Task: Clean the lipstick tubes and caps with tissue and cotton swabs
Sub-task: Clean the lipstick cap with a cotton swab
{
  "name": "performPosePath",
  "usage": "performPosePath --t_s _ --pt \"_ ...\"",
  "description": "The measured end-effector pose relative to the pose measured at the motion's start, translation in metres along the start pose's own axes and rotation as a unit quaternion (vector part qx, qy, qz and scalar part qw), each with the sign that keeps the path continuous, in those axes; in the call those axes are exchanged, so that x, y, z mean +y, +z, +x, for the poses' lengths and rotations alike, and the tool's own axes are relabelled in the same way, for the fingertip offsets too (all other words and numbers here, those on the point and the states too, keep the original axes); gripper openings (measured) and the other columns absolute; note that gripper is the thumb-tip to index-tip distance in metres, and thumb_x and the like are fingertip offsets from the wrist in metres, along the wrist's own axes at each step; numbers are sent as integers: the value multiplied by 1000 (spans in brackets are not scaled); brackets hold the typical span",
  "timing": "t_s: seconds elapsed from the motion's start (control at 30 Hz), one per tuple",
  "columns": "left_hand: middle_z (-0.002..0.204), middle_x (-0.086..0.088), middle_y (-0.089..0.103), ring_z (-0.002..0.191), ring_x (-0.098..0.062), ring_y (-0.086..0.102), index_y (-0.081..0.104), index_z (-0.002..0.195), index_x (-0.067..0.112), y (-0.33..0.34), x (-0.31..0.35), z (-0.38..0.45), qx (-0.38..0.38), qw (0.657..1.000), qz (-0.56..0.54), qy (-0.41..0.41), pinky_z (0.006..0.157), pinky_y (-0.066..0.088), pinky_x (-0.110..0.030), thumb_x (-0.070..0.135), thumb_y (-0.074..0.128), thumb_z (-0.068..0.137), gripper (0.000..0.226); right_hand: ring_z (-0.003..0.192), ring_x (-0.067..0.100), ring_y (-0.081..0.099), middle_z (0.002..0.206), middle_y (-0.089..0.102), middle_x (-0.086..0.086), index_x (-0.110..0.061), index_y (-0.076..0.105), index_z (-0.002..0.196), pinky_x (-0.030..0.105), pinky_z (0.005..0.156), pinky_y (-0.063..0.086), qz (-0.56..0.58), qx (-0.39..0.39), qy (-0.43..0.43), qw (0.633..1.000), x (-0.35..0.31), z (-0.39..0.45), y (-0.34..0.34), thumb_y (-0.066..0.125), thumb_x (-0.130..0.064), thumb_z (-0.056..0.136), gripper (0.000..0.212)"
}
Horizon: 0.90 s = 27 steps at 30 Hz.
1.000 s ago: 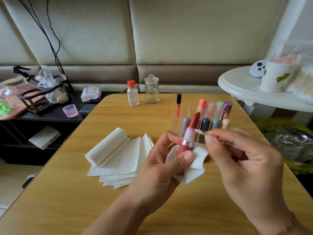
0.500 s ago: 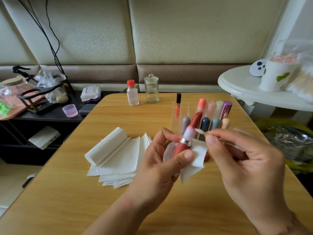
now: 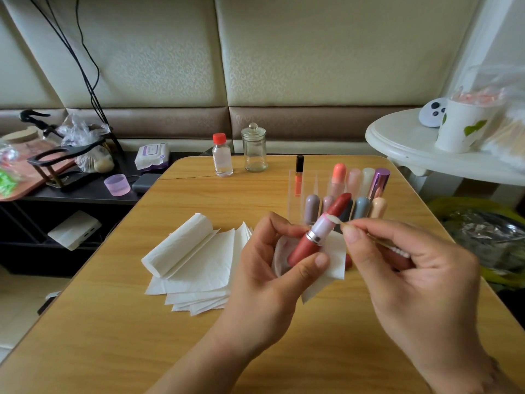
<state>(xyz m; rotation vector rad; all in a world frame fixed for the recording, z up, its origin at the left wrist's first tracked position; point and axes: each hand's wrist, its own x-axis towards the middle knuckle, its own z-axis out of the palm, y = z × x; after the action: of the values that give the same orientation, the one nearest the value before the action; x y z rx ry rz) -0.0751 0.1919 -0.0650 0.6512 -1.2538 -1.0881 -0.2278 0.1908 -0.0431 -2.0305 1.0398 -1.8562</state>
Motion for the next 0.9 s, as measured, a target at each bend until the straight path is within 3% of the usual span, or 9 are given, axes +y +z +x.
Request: performPosePath --t_s 0.1,0.23,0.33,0.4,0.53,0.6,0.67,0.8,0.9 --pt "79 6 64 74 -9 57 55 90 22 2 -2 -3 33 993 96 62 69 45 -22 10 71 83 21 70 -1 70 83 71 -16 -30 68 97 9 60 52 -3 2 11 1000 -3 -1 0 67 -26 89 8" --pt "92 19 62 86 -2 64 53 96 22 2 -3 -3 81 952 244 167 76 47 -12 -4 64 83 31 63 2 71 74 73 -15 -25 73 97 17 57 55 4 -8 35 999 -3 -4 2 66 -30 90 11" --pt "92 12 59 90 0 64 54 100 16 -2 -2 0 85 912 324 237 76 48 -10 -8 65 81 33 58 7 71 69 73 -11 -23 75 97 27 52 56 -12 -9 32 999 0 -5 2 67 -29 91 11" --pt "91 7 59 89 -1 64 55 102 16 -3 -2 1 80 902 340 252 75 48 -10 -10 64 81 35 58 6 68 71 72 -8 -21 74 97 22 52 54 -56 -4 -19 998 -3 -4 -1 68 -22 91 8" --pt "95 18 63 87 1 62 53 98 27 -2 3 0 97 937 288 171 73 44 -9 7 61 88 24 62 6 59 78 68 -8 -17 72 100 25 55 46 -66 46 -55 995 5 6 -31 61 -33 99 20" --pt "88 17 62 80 -1 57 56 100 23 -4 5 1 65 972 199 104 72 42 -12 18 61 91 11 63 -2 56 74 64 -19 -10 72 104 16 57 44 33 34 32 998 15 21 -41 57 -46 99 39" --pt "80 13 55 73 -6 48 57 101 18 -6 6 3 16 996 84 35 68 38 -16 25 61 91 12 55 2 45 67 59 -12 -23 75 101 18 49 37 142 19 114 983 24 26 -41 62 -53 92 34" --pt "83 -6 47 73 -11 45 54 105 11 -7 7 2 -56 998 8 2 67 35 -22 25 54 96 17 63 17 47 74 56 0 -29 77 99 20 56 37 115 -92 75 986 25 18 -34 63 -32 91 16" --pt "86 3 49 77 -13 40 54 105 13 -8 6 1 -80 995 57 33 70 33 -24 24 48 95 16 75 23 50 81 54 4 -28 74 98 23 70 42 114 -122 44 985 16 19 -33 62 -27 91 14"
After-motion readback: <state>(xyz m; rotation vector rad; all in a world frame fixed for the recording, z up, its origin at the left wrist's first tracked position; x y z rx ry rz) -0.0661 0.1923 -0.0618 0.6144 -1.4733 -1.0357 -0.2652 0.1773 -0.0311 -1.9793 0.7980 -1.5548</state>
